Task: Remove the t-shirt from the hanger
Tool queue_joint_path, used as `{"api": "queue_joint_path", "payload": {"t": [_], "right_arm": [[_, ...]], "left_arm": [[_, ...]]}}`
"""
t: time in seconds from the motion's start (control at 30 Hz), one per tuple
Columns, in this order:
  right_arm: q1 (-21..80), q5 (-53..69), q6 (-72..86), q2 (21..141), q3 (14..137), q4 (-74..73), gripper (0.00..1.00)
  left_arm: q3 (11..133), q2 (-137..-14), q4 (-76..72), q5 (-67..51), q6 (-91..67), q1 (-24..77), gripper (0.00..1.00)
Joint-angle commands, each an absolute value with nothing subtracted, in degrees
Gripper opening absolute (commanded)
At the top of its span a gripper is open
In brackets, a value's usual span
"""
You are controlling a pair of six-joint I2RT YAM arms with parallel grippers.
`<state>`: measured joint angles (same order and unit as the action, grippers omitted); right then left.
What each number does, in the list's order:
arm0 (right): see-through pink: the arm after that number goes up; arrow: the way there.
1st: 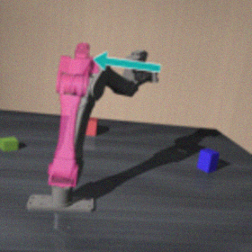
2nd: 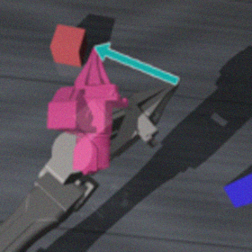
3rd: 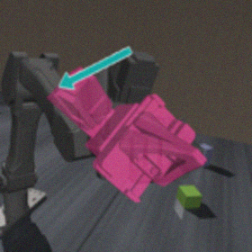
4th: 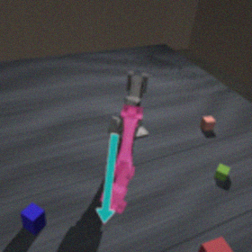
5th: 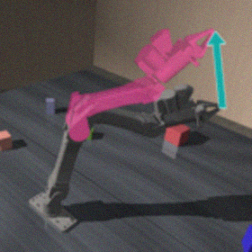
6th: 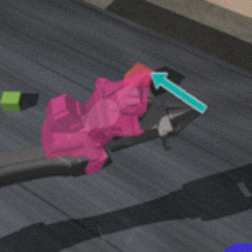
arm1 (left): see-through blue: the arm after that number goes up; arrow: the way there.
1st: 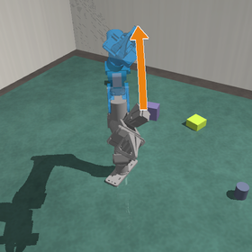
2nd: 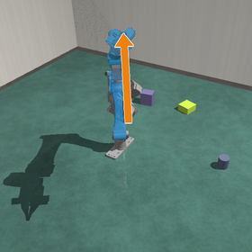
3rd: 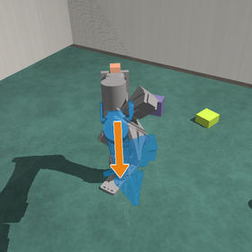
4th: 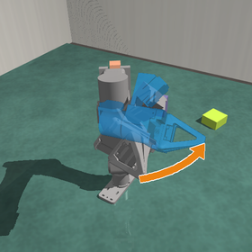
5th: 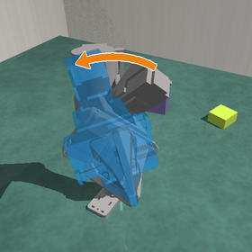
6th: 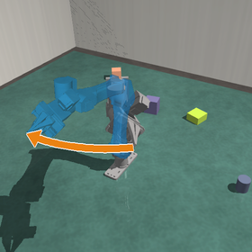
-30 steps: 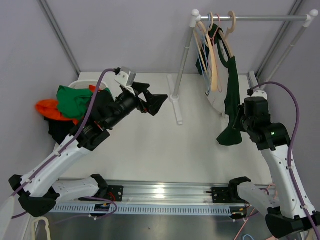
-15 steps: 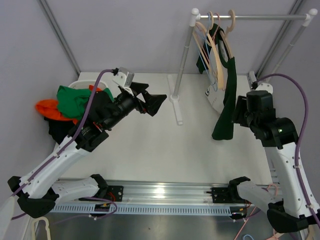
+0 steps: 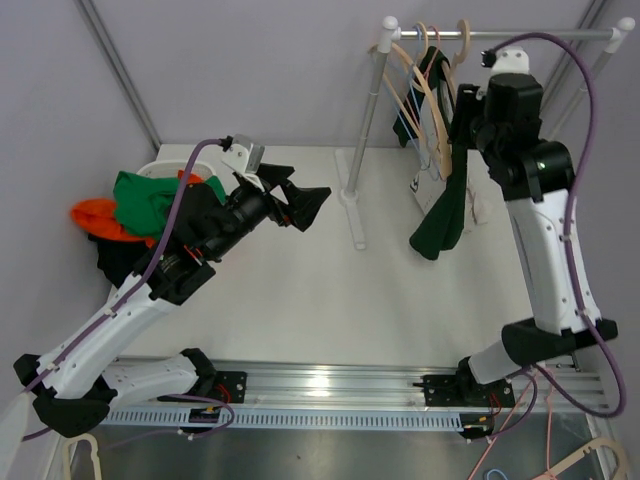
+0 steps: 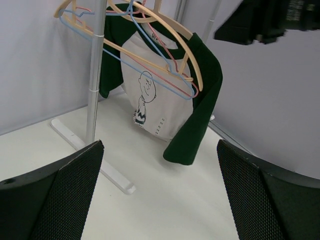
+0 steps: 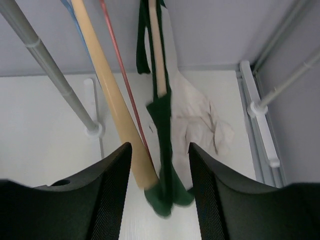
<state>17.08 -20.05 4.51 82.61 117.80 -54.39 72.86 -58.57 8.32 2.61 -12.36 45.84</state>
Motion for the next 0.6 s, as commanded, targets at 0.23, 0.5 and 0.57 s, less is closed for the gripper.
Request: {"api": "queue_joint_path", "payload": {"t": [0.23, 0.5, 0.57], "right_arm": [[15.9, -18.2, -2.4, 106.2, 144.7, -46.2, 0.50], [13.1, -17.2, -4.0, 105.2, 137.9, -35.9, 0.49], [12.4, -16.4, -3.9, 105.3, 138.5, -35.3, 0.49]], "left_arm": [[74.3, -58.4, 8.2, 1.9, -10.7, 46.4, 1.00], [72.6, -58.7, 6.9, 2.4, -9.9, 46.4, 0.99], [72.2, -58.9, 6.6, 2.3, -9.9, 46.4, 1.00]]}}
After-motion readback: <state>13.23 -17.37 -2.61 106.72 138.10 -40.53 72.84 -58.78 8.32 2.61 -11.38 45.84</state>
